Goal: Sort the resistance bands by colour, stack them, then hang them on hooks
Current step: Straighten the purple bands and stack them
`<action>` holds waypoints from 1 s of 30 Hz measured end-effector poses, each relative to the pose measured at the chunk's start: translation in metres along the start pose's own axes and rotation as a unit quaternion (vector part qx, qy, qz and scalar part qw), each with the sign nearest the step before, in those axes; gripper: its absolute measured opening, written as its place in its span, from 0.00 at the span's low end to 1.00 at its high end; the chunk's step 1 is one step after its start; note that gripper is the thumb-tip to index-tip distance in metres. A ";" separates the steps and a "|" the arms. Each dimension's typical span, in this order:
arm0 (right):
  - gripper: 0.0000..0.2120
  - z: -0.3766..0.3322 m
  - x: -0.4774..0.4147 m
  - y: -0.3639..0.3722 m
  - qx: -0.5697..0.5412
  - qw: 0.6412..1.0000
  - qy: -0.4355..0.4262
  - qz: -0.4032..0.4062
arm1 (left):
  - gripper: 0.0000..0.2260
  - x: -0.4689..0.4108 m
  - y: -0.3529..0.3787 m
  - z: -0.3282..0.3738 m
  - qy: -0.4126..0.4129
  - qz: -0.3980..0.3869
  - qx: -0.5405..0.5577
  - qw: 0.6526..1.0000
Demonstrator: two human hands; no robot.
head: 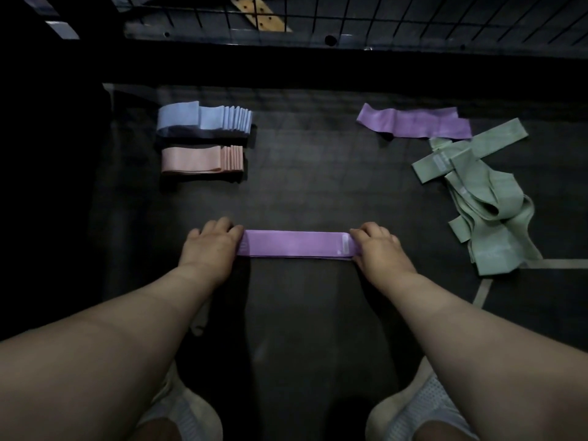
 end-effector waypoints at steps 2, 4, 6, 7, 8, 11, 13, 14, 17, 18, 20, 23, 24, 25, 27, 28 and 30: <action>0.30 -0.002 0.001 0.000 0.022 1.000 -0.011 0.008 | 0.23 0.000 -0.001 0.000 0.005 0.009 -0.006 1.000; 0.33 -0.006 0.002 -0.001 0.048 0.998 -0.029 0.013 | 0.28 0.001 0.000 0.000 0.011 0.025 -0.010 1.000; 0.31 -0.011 0.001 0.001 0.065 0.997 -0.045 0.017 | 0.30 0.002 0.001 0.001 0.027 0.035 -0.010 0.999; 0.28 -0.013 0.000 0.001 0.061 0.997 -0.046 0.018 | 0.29 0.001 0.002 0.002 0.034 0.034 -0.010 0.999; 0.25 -0.014 -0.001 0.000 0.053 0.998 -0.042 0.017 | 0.27 0.000 0.003 0.003 0.039 0.032 -0.008 0.999; 0.22 -0.015 -0.001 0.000 0.038 0.998 -0.043 0.013 | 0.26 -0.002 0.002 0.003 0.042 0.019 0.005 0.999; 0.24 -0.014 0.002 0.001 0.026 0.998 -0.042 0.028 | 0.30 0.001 0.002 0.002 0.040 0.014 0.033 0.999; 0.25 -0.012 0.005 0.002 -0.003 0.998 -0.021 0.052 | 0.31 0.004 0.002 0.001 0.023 0.028 0.066 0.997; 0.23 -0.001 0.010 0.008 -0.219 0.951 0.163 0.149 | 0.25 0.012 0.003 -0.006 -0.145 0.114 0.297 0.937; 0.22 0.003 0.010 0.013 -0.304 0.911 0.224 0.165 | 0.22 0.012 0.005 -0.009 -0.211 0.131 0.388 0.887; 0.21 0.008 0.008 0.021 -0.403 0.853 0.289 0.165 | 0.18 0.009 0.012 -0.010 -0.295 0.125 0.510 0.798; 0.14 0.009 0.006 0.027 -0.419 0.850 0.285 0.147 | 0.12 0.005 0.013 -0.007 -0.319 0.121 0.567 0.750; 0.10 0.008 0.005 0.028 -0.414 0.854 0.280 0.144 | 0.11 0.006 0.011 -0.005 -0.322 0.122 0.568 0.748; 0.08 0.009 0.005 0.029 -0.411 0.856 0.280 0.144 | 0.11 0.006 0.010 -0.003 -0.325 0.123 0.567 0.747; 0.05 0.010 0.004 0.030 -0.409 0.855 0.287 0.143 | 0.10 0.008 0.009 0.000 -0.333 0.122 0.569 0.742; 0.05 0.011 0.004 0.030 -0.410 0.853 0.290 0.140 | 0.09 0.009 0.008 0.001 -0.337 0.121 0.571 0.739; 0.05 0.011 0.004 0.032 -0.411 0.852 0.293 0.137 | 0.09 0.010 0.011 0.000 -0.339 0.117 0.566 0.742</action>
Point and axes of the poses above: each hand's wrist, its own x-axis away from the middle knuckle, its own y-axis out of the palm, z = x × y, the point moved 3 cm from there along -x, towards the middle knuckle, and after that the axes turned 6 degrees about -z, right-handed, at the moved point
